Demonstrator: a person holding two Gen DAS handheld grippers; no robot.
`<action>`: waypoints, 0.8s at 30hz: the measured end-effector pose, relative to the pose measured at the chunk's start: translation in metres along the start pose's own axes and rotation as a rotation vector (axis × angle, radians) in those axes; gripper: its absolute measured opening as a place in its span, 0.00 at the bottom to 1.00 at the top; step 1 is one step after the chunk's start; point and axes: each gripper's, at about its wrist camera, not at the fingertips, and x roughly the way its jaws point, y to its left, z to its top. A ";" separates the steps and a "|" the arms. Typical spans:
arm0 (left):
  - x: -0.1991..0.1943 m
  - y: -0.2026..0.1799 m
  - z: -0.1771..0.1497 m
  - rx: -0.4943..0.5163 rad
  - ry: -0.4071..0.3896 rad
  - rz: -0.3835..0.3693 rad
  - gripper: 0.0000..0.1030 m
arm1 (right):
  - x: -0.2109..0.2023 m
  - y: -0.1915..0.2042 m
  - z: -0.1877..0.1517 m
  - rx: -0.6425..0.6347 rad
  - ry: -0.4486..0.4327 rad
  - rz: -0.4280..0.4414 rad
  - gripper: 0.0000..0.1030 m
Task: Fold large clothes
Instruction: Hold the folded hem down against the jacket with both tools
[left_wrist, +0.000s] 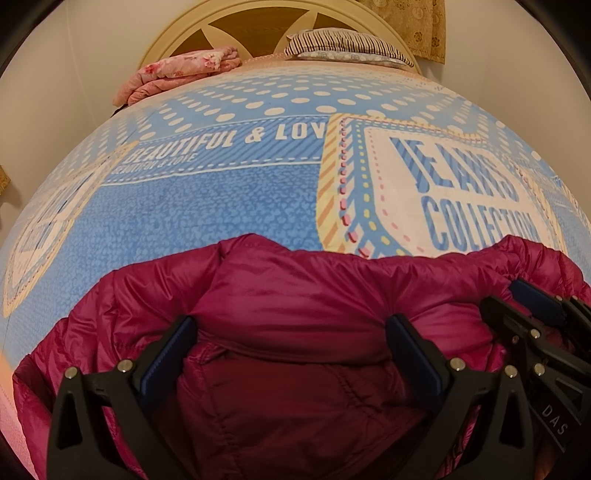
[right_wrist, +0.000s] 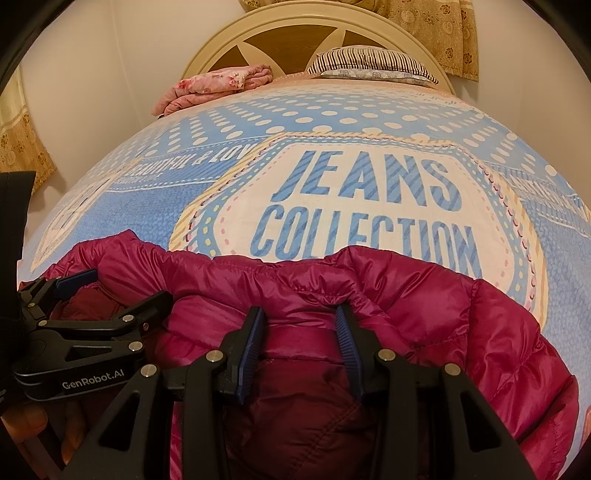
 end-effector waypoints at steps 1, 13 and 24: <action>0.000 0.000 0.000 0.000 0.000 0.000 1.00 | 0.000 0.001 0.000 -0.001 0.000 -0.002 0.42; 0.000 0.000 0.000 0.002 -0.001 0.004 1.00 | 0.001 0.002 0.000 -0.008 0.000 -0.008 0.42; 0.000 0.001 0.000 -0.001 -0.003 0.000 1.00 | 0.000 0.000 0.001 -0.007 -0.003 -0.003 0.42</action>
